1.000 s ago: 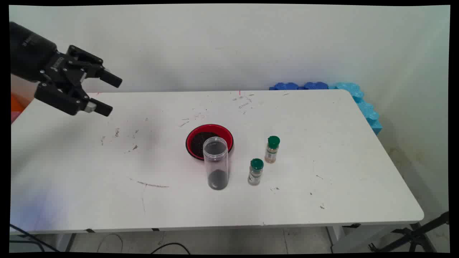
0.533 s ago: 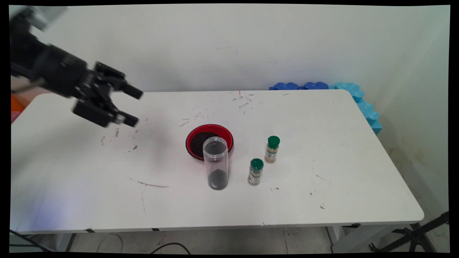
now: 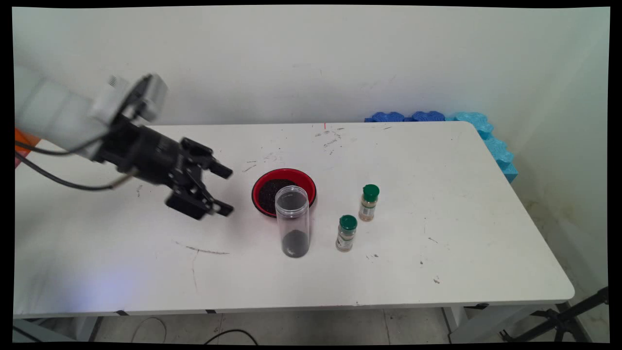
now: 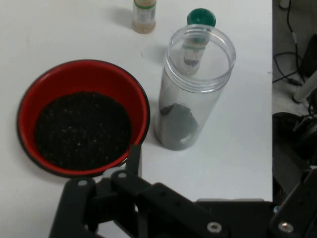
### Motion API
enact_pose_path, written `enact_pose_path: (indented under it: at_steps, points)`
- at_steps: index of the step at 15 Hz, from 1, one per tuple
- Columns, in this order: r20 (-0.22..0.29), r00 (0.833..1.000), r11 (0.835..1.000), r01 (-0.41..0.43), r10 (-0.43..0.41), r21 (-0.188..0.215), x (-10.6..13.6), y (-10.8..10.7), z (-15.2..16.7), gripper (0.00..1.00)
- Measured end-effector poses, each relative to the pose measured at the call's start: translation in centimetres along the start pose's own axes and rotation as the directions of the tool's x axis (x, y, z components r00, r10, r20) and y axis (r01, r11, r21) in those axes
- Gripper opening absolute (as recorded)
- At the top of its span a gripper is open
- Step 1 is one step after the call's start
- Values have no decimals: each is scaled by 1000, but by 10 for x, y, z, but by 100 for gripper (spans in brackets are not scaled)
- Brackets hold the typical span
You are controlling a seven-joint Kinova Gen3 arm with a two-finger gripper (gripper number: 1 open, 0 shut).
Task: Pick up the black seasoning powder from the table
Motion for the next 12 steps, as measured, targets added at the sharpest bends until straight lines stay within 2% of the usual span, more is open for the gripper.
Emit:
enact_pose_path:
  at_steps: [3, 12]
  points:
    - [-2, 1000, 1000, 0, 0, -6, -3, 2, 32, 100]
    - [-25, 1000, 1000, -5, 4, -15, 0, -1, 98, 100]
